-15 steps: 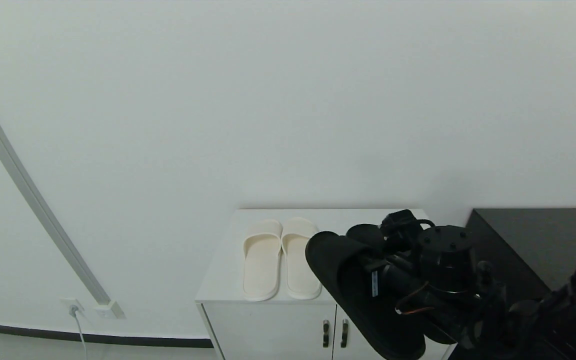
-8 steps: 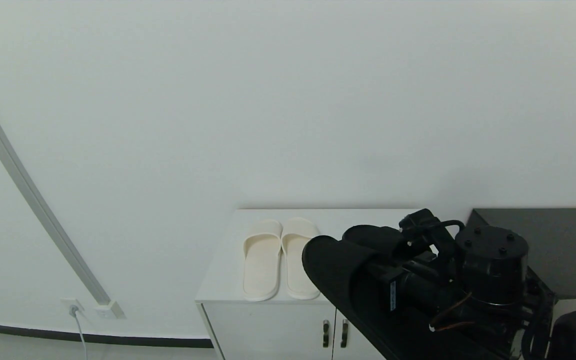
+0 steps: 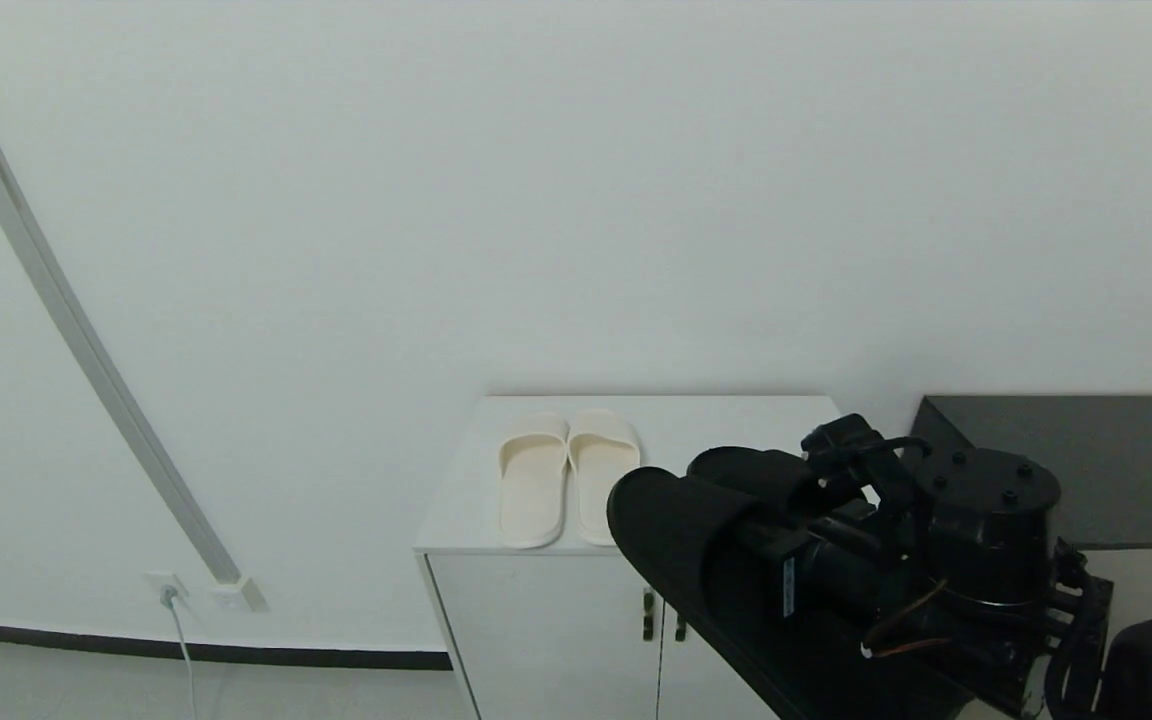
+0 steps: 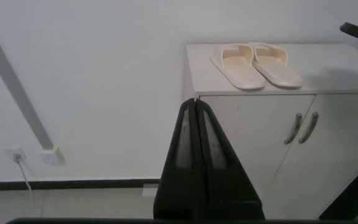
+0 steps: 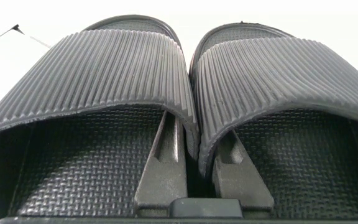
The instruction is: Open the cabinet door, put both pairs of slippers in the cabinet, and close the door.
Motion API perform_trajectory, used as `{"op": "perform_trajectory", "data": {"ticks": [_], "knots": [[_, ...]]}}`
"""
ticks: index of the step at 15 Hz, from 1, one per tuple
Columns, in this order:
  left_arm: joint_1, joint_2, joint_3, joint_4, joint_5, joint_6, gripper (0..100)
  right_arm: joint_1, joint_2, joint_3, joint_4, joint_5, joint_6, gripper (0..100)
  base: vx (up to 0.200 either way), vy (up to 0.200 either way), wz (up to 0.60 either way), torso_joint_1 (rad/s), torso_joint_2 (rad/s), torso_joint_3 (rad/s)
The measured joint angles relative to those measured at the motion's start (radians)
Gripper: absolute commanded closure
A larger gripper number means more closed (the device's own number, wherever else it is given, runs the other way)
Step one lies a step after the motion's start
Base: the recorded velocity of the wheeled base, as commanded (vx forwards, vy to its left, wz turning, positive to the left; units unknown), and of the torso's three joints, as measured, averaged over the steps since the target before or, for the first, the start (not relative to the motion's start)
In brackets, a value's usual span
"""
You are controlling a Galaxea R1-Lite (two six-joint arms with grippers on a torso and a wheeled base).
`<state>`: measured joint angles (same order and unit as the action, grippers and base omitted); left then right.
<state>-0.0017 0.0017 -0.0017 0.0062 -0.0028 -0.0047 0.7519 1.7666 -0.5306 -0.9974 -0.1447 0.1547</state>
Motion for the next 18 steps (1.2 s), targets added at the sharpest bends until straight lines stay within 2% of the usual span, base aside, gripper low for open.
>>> {"op": "perform_trajectory", "data": {"ticks": [2, 18], "knots": [[0.0, 0.0, 0.0, 0.0, 0.001, 0.0, 100, -0.001, 0.001, 0.001, 0.0, 0.0, 0.0, 100, -0.2, 0.0, 0.0, 0.0, 0.01, 0.002], [0.0, 0.0, 0.0, 0.0, 0.0, 0.0, 100, -0.014, 0.013, 0.047, -0.021, 0.031, -0.049, 100, 0.0, 0.0, 0.0, -0.003, 0.0, 0.003]]}}
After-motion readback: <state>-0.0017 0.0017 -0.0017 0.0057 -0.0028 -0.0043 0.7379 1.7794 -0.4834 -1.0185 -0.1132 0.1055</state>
